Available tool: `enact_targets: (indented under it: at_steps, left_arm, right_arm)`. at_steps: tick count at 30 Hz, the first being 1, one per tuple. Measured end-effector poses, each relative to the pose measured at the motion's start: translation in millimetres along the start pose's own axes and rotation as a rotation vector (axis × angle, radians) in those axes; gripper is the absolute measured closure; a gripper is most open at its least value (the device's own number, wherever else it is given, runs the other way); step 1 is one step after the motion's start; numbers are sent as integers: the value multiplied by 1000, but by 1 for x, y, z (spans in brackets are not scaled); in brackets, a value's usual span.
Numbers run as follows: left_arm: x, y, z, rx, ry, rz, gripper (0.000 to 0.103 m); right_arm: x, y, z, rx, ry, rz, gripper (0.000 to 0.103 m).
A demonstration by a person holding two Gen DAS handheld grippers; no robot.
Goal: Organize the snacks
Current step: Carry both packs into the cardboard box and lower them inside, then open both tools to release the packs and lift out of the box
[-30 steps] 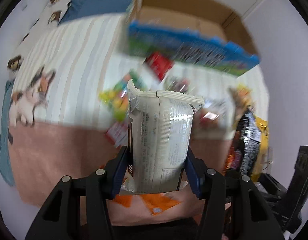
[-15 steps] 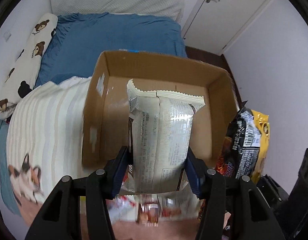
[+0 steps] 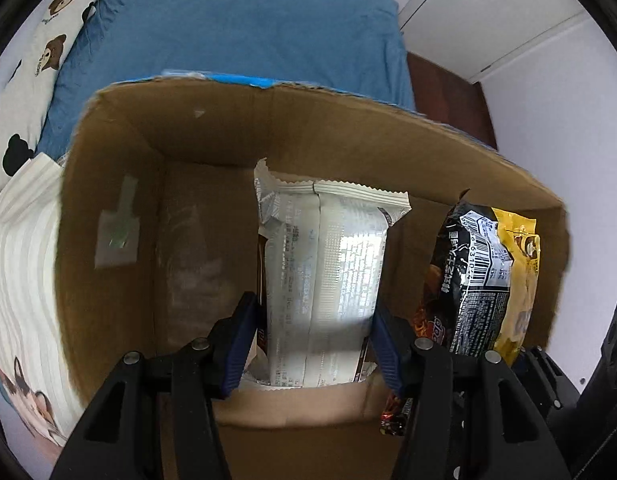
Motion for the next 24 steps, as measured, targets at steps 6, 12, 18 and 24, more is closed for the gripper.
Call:
enact_targets:
  at_steps: [6,12,18,24]
  left_arm:
    - [15,-3,-17,27,49,-18,49]
    - [16,-8,-14,33,36,-25,25]
    - [4,-7,-1,56,-8,-56,12]
    - [-26,-3,16,66,-61,-70,12]
  right_arm:
    - [22,-11,-29,-13,58,-1,18]
    - [38,2,-49,-44,102,-4,15]
    - [41,-6,-37,-78,67,-33,1]
    - [22,0,-21,-113,24,-27,1]
Point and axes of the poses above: each gripper's, at about its wrist camera, not at the fingertips, and z roughly against the way its jaws point, y to its left, x to its top, the point moved 5 cm from there along -z, roughly the way its jaws point, and after that the axes turned 11 degrees about y, right-handed, at the moved point
